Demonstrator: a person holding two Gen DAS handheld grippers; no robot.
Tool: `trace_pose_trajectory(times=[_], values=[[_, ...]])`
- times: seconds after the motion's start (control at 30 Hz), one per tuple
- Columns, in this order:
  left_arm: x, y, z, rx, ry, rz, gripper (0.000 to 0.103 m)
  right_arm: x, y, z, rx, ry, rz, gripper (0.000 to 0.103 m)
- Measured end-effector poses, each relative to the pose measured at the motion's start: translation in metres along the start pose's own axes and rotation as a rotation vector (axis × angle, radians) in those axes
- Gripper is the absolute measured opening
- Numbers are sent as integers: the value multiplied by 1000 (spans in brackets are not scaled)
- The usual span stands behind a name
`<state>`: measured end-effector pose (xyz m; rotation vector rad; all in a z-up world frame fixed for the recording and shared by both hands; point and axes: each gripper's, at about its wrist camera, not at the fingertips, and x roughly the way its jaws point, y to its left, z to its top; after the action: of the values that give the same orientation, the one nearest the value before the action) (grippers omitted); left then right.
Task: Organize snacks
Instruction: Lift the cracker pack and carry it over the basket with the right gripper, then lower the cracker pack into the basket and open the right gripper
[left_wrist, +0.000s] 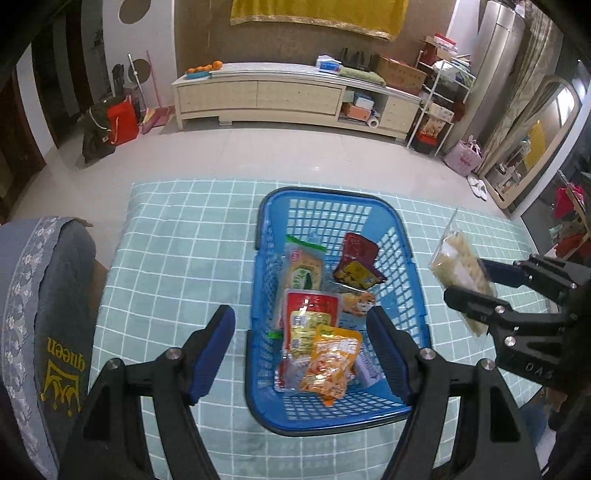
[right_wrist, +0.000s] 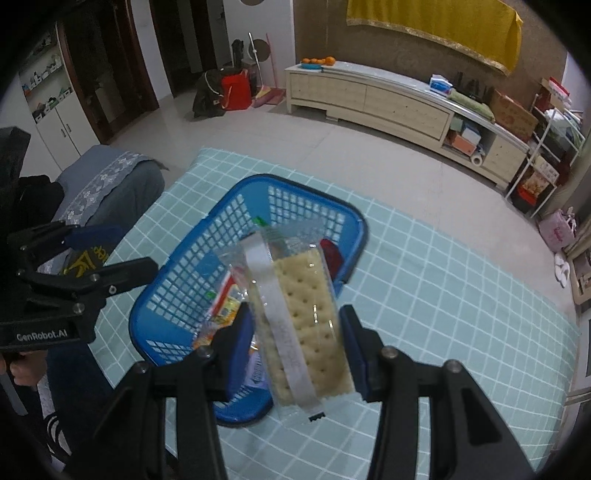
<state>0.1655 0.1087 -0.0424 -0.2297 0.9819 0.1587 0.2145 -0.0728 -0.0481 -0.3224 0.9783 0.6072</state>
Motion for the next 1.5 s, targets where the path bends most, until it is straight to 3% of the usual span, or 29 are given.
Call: trace_pose_trajectory(times=[0.43, 0.63, 0.8, 0.97, 1.03, 1.23, 1.5], values=[[16, 37, -15, -40, 19, 16, 72, 45, 27, 2, 114, 76, -7, 51], [28, 36, -19, -17, 28, 18, 72, 66, 27, -5, 186, 144, -71, 51], [36, 35, -21, -6, 35, 7, 72, 66, 32, -8, 187, 144, -127, 51], [40, 35, -25, -5, 35, 3, 72, 63, 34, -7, 169, 160, -233, 58], [41, 34, -26, -1, 34, 2, 72, 60, 30, -9, 177, 157, -248, 71], [35, 28, -35, 37, -8, -10, 72, 47, 16, -23, 221, 125, -236, 72], [5, 10, -71, 62, -143, -83, 72, 3, 12, -62, 223, -47, -161, 72]])
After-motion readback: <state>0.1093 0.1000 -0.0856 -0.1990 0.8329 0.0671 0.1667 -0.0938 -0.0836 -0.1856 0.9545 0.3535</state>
